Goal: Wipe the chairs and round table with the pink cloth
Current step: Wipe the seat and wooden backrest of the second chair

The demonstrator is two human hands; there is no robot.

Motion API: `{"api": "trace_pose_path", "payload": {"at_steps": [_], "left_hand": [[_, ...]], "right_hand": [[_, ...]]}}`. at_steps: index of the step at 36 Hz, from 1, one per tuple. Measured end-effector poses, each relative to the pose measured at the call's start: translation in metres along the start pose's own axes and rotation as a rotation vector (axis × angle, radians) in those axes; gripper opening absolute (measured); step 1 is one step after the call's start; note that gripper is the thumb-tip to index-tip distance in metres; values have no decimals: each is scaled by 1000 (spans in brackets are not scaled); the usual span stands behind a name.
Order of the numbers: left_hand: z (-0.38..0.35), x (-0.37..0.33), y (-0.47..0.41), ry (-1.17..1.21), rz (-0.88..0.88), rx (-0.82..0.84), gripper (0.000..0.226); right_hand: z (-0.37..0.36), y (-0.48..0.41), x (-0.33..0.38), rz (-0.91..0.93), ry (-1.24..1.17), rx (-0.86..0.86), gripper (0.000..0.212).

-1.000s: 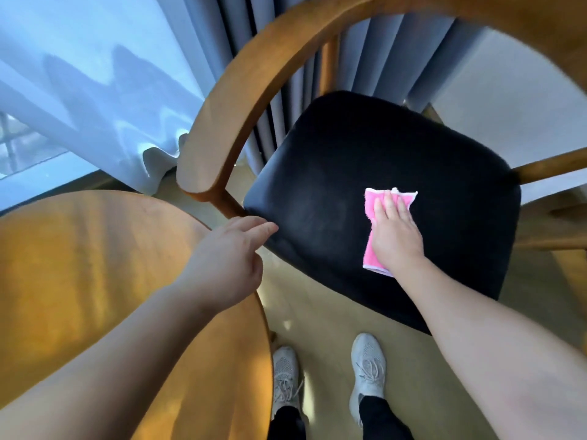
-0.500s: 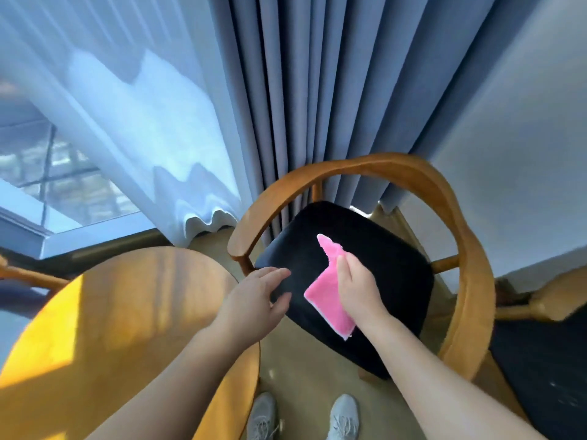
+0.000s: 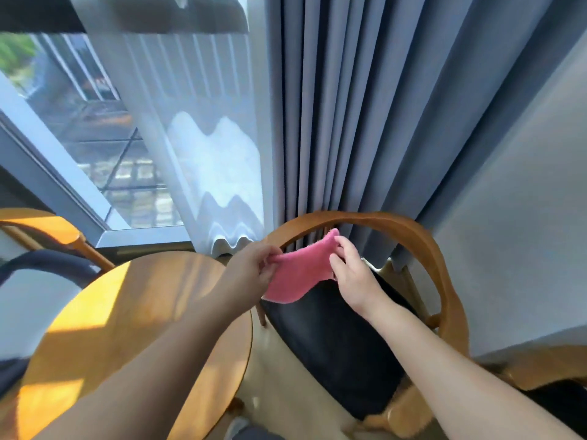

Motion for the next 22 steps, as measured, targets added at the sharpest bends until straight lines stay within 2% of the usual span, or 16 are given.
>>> {"api": "trace_pose_path", "payload": {"at_steps": [7, 10, 16, 19, 22], "left_hand": [[21, 4, 5, -74, 9, 37, 32], [26, 5, 9, -118, -6, 103, 23], [35, 16, 9, -114, 8, 197, 28], [37, 26, 2, -82, 7, 185, 29], [41, 41, -12, -62, 6, 151, 30]], "right_hand": [[-18, 2, -10, 59, 307, 177, 59], [-35, -1, -7, 77, 329, 271, 65], [-71, -21, 13, 158, 370, 471, 72], [-86, -37, 19, 175, 378, 552, 60], [-90, -58, 10, 102, 384, 549, 31]]}}
Point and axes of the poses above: each hand's wrist, its own y-axis away from the middle knuckle, its own z-axis out of the back of the hand, x = y × z, the point moved 7 cm from there along -y, towards the middle knuckle, and after that the axes turned 1 degree about x, right-handed, at the moved point
